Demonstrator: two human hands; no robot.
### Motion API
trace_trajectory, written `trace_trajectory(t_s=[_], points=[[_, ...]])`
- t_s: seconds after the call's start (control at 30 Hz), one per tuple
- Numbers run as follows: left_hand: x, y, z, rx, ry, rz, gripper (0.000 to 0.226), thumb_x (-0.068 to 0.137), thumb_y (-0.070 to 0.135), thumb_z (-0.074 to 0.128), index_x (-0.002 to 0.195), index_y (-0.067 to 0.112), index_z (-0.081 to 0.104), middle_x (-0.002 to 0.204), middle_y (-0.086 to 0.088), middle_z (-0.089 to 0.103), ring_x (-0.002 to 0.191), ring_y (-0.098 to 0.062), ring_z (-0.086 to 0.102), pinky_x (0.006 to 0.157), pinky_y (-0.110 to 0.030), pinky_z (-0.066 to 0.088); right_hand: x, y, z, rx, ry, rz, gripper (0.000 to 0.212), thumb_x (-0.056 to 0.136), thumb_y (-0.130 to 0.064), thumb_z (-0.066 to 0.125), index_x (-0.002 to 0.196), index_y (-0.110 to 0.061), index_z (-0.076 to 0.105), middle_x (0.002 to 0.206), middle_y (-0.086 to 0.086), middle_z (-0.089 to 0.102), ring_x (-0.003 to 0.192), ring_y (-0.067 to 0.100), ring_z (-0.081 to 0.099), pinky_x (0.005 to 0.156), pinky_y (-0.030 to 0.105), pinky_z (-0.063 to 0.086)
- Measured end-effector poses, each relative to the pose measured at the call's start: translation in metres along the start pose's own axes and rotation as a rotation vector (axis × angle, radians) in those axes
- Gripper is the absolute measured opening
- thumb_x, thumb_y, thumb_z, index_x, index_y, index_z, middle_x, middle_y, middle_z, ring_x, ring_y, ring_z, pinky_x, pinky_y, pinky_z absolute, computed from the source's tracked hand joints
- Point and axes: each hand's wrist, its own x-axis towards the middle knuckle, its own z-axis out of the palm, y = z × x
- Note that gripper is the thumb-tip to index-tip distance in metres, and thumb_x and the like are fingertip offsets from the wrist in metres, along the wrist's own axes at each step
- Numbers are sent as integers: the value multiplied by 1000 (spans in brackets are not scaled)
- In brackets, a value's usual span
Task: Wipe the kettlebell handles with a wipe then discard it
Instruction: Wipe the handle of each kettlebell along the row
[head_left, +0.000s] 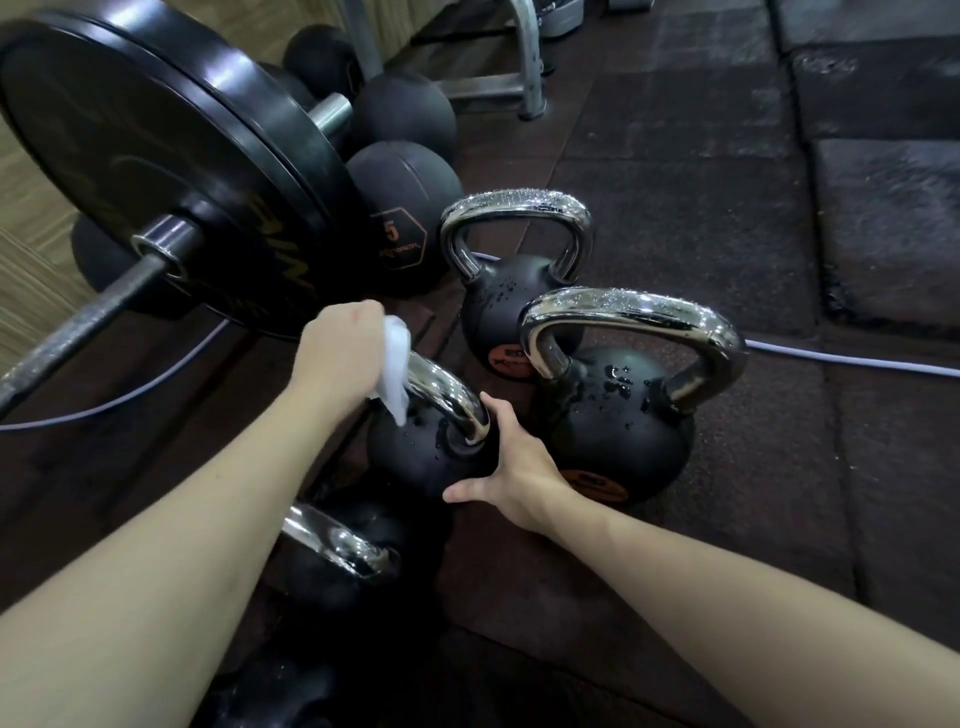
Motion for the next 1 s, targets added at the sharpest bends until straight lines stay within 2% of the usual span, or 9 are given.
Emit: trace_trajectory(t_s=[0.1,0.2,0.33,0.47,0.6,0.7,0.77,0.87,1.0], points=[[-40,43,-18,280,177,540,25,81,17,45,64,10,62,64,-14,63,59,-35,62,54,-37,44,-1,-1,0,-12,6,-12,123,57,-28,101,155,-38,27,147,-4,56,137,17,50,114,31,40],[-68,65,-1,320,186,734,27,89,21,50,64,15,58,62,-6,52,61,-29,51,62,-41,38,-1,1,1,-22,24,-19,111,57,-29,101,146,-35,35,132,-8,64,124,18,59,96,29,47],[-53,50,2,269,267,705,30,94,24,48,66,17,55,62,-4,52,61,-29,51,62,-42,40,-2,-2,-1,-6,10,-13,113,59,-28,100,150,-34,33,137,-7,61,128,16,55,101,27,44],[-24,9,-3,217,203,643,10,81,7,60,72,10,57,65,-13,58,57,-35,57,53,-40,45,-4,-5,-2,9,1,-4,125,60,-27,100,157,-39,24,152,-4,52,140,17,46,112,26,35],[-7,-27,3,27,120,294,14,79,9,55,85,-3,59,84,-27,63,76,-48,64,64,-57,54,-4,-6,-2,35,-11,21,126,60,-25,100,157,-43,22,153,-5,49,141,17,45,114,27,35],[2,-28,4,-124,43,75,25,90,14,47,91,-6,59,96,-27,65,91,-48,64,79,-57,51,-5,-6,-2,43,-19,20,126,61,-24,100,157,-43,22,153,-5,49,141,17,44,116,29,36],[-4,-17,0,-6,12,153,10,89,7,58,92,-3,59,95,-25,63,87,-48,63,72,-54,52,-6,-5,-3,42,-17,15,125,61,-24,100,158,-42,22,153,-5,49,142,16,44,114,26,34],[-28,12,-9,239,116,419,15,86,11,64,74,10,55,74,-17,59,64,-40,58,55,-45,50,-6,-4,-2,29,-6,7,125,61,-24,100,158,-40,23,152,-5,51,140,16,46,108,21,32],[-66,47,-12,146,195,657,35,104,28,38,76,16,55,73,-3,51,70,-30,49,77,-47,46,-4,-3,-1,9,-4,0,122,60,-28,100,156,-38,24,149,-4,53,138,18,48,112,30,41]])
